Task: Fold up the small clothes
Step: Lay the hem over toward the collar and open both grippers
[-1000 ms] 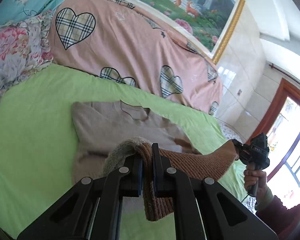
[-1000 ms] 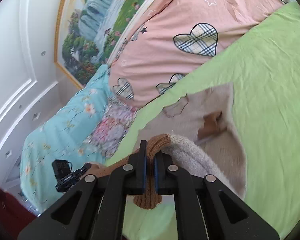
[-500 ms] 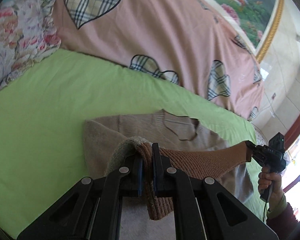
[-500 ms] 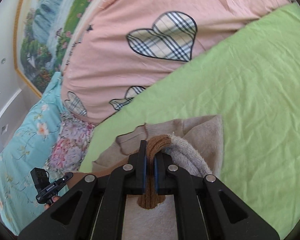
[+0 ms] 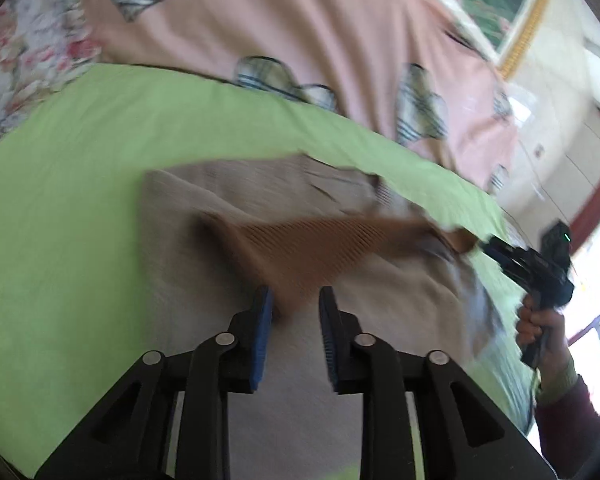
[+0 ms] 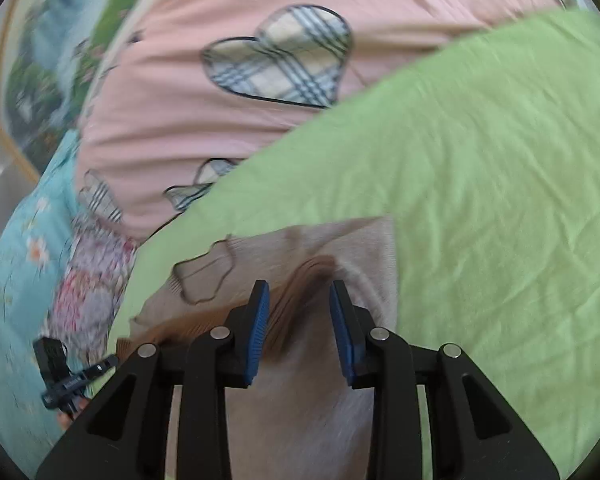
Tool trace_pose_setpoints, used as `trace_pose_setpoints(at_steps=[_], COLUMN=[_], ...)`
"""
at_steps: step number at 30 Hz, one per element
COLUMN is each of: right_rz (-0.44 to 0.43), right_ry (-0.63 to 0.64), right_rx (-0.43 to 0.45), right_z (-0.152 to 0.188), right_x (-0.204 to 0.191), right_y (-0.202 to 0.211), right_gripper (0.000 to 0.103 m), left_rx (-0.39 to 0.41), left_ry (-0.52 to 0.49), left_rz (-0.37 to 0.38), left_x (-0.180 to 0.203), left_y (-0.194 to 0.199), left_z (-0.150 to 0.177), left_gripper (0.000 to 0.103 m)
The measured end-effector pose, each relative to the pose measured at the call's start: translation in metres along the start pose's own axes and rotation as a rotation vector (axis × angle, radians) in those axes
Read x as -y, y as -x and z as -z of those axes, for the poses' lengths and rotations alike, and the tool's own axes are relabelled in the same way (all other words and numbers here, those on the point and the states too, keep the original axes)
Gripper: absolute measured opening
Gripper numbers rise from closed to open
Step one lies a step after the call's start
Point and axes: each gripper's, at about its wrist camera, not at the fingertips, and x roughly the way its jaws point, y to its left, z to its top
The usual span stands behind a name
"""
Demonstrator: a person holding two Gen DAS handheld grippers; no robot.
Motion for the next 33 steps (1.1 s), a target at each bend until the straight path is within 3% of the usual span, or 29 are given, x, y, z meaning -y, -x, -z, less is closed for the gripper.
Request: trace_pose_setpoints(at_steps=[2,6,11,15,17,22,26,30,33], right_rz=[-0.065,-0.139,-0.104,-0.020,0.099,0.184,0.162,0.109,0.072], right_ry=[0.100,0.274,0.367,0.297,0.220,-0.035,-0.076,-0.076,-0.073], right_rx=[-0.105,-0.312,-0.461,-0.419,-0.333,-0.114,-0.073,-0.062,-0.074], right_z=[0.015,0.044,0.048,0.015,-0.006,-0.026,-0.010,0.018,0.046], right_x=[-0.028,-0.079,-0.103,-0.079,-0.054,0.001,0.001,-0.013,-0.026], right_y=[-0.007,-0.047,-0.103,-0.130,-0.133,-0.099,-0.065,-0.026,-0.011], right_gripper=[0.033,0.033,0.033,0.033,0.032,0.033,0.033,0.041,0.046], left_rx=[-0.048,-0.149,-0.187,-0.140,-0.110,-0.028,0.004,0.032,0.031], left_ry=[-0.073,-0.158,-0.140,-0.055,0.022,0.231,0.256,0.279,0.282], left_rz=[0.034,0.026,-0.047,-0.192,-0.243,-0.168,-0.204,-0.175,-0.138], left_x=[0.031,0.067,0.051,-0.002,-0.031,-0.084,-0.078,-0.056,-0.032], left_y=[-0.011,-0.058,-0.096,-0.100,-0.096,-0.074,-0.055,-0.013,0.006], left_z=[0.014,0.022,-0.007,-0.048,-0.062,-0.066,-0.043,-0.008,0.017], left_gripper=[0.037,0.037,0.037,0.034,0.033,0.025,0.026,0.036,0.037])
